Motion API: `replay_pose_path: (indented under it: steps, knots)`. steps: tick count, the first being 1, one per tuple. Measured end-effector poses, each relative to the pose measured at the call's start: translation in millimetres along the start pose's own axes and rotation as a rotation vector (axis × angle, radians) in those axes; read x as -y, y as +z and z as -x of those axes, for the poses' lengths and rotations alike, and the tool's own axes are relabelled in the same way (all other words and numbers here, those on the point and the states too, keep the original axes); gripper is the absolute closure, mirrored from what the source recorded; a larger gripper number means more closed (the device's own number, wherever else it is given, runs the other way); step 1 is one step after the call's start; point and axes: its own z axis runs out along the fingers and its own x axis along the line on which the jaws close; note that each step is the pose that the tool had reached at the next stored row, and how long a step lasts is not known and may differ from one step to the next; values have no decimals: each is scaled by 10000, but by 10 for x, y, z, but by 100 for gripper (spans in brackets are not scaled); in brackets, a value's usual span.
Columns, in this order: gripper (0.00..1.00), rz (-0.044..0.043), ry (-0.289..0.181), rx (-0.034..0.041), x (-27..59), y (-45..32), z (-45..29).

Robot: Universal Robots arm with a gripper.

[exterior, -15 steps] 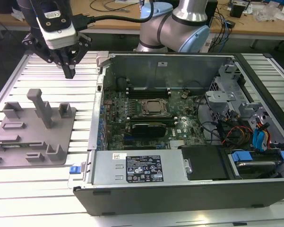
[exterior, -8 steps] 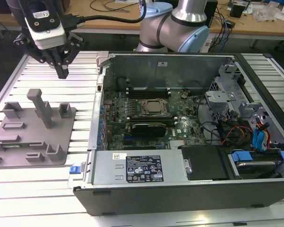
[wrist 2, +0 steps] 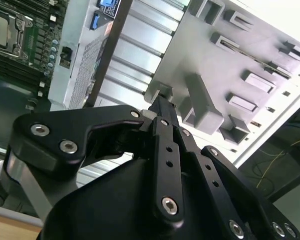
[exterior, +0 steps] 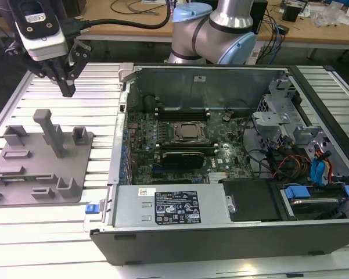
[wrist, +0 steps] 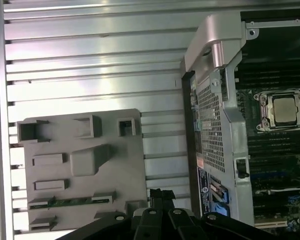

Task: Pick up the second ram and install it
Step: 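Reach for the second ram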

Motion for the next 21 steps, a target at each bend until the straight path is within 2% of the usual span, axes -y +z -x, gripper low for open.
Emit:
replay_pose_path:
  steps: [3,5,7,12,16,21]
  knots:
    - [92,0,0,0,9,1,-122]
    - [92,0,0,0,12,2,-155]
    - [92,0,0,0,17,5,-227]
    - [92,0,0,1,24,14,-305]
    - [92,1,-1,1,36,26,-458]
    - [92,1,0,0,52,51,-571]
